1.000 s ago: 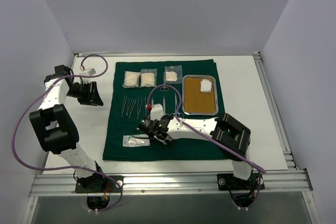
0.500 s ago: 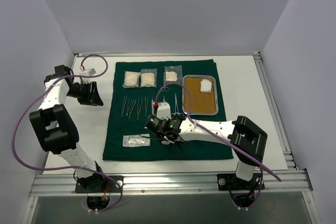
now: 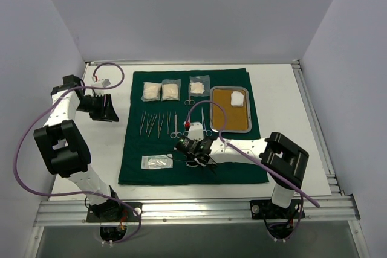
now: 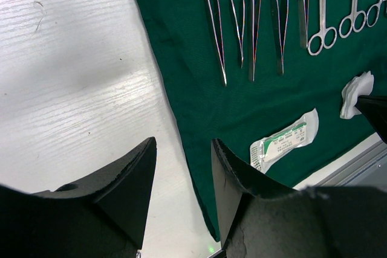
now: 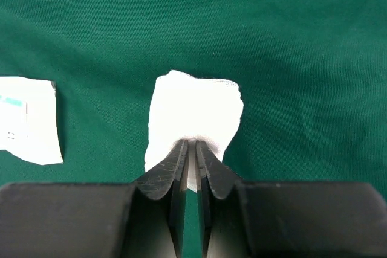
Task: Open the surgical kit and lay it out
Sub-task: Place the medical item in the surgical kit, then pick up the medical item from the container.
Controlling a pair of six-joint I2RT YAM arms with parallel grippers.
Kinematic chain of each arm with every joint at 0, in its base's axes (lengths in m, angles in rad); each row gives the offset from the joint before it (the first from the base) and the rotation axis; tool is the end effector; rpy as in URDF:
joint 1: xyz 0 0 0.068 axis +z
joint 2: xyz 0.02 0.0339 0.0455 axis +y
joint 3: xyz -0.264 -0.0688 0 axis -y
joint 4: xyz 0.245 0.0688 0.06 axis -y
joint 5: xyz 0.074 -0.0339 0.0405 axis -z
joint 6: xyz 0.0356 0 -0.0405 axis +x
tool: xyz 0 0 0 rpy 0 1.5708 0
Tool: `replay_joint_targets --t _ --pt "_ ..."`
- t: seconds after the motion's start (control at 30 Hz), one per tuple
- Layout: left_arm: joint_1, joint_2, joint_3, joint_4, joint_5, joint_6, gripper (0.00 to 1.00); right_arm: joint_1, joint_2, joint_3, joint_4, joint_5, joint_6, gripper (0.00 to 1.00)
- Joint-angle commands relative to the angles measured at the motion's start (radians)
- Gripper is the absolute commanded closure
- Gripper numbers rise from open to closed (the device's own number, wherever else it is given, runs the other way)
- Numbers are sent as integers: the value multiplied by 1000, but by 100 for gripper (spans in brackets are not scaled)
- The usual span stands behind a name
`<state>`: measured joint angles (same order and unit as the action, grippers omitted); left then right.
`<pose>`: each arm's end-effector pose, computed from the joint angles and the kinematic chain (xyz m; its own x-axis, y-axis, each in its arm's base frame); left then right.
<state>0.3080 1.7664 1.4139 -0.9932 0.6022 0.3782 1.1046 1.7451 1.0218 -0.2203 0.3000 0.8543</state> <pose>0.3349 0.0854 0.2435 -0.9110 0.0295 -0.4113 0.2228 0.8745 -0.4307 0.1679 0.3102 0.1689 -0.8238 -0.0343 -0.5659 -0.2348 0.9292 0.2854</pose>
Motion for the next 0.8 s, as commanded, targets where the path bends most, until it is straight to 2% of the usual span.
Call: replay_joint_targets --t 0.0,0.2,0.33,0.43,0.47,0.53,0.57,0.7,0.77 --pt "-3 -22 13 -9 5 14 49 -3 -36 35 -49 33 -9 92" --pt "-3 -19 19 -10 -1 11 49 -26 -172 188 -160 114 -119 85" --pt "-3 -19 22 -9 -2 8 50 -182 -266 225 -142 79 -262 72" --pt "-3 -21 23 -7 -4 2 50 -395 -295 218 -81 -4 -386 66" --pt "-4 -21 28 -9 -4 1 50 -531 -297 207 -47 -106 -414 65" --pt "-6 -22 33 -9 -7 -4 50 -662 -266 193 33 -217 -474 64" --pt "-6 -24 39 -10 -7 -7 50 -771 -242 201 50 -320 -491 63" --pt "-13 -27 56 -7 -15 -19 50 -928 -98 288 104 -448 -547 60" --pt "-23 -28 62 -1 -15 -27 50 -968 -6 354 108 -472 -563 59"
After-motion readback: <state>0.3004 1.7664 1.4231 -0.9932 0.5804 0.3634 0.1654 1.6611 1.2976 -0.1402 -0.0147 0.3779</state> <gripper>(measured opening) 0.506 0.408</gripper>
